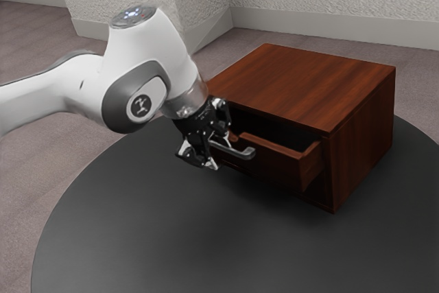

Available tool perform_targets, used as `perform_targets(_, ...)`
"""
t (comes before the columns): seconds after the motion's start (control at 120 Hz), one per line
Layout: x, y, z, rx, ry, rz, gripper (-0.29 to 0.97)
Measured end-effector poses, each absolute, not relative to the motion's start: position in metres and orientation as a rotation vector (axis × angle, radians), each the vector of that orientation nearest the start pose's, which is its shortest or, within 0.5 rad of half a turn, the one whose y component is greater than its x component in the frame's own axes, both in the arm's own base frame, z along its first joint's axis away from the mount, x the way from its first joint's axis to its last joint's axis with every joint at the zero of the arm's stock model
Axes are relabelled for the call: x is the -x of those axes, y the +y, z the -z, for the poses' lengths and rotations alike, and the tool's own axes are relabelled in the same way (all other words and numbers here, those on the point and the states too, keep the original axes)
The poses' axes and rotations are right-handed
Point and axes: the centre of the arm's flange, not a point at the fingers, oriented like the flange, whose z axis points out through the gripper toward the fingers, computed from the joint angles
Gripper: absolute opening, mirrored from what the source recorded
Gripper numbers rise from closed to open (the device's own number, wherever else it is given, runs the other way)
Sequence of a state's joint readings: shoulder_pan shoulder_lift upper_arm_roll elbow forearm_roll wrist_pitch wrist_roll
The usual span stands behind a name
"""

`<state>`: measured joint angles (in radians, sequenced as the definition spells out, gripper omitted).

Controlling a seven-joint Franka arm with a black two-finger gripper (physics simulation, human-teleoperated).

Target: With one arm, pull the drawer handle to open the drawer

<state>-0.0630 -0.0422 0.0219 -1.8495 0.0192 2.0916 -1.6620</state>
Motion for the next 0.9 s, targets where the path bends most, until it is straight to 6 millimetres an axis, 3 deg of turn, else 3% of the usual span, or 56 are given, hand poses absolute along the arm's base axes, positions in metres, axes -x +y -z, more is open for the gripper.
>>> perform_targets(0.9, -0.511, -0.018, -0.571, -2.004, 2.167, -0.247, 0.27)
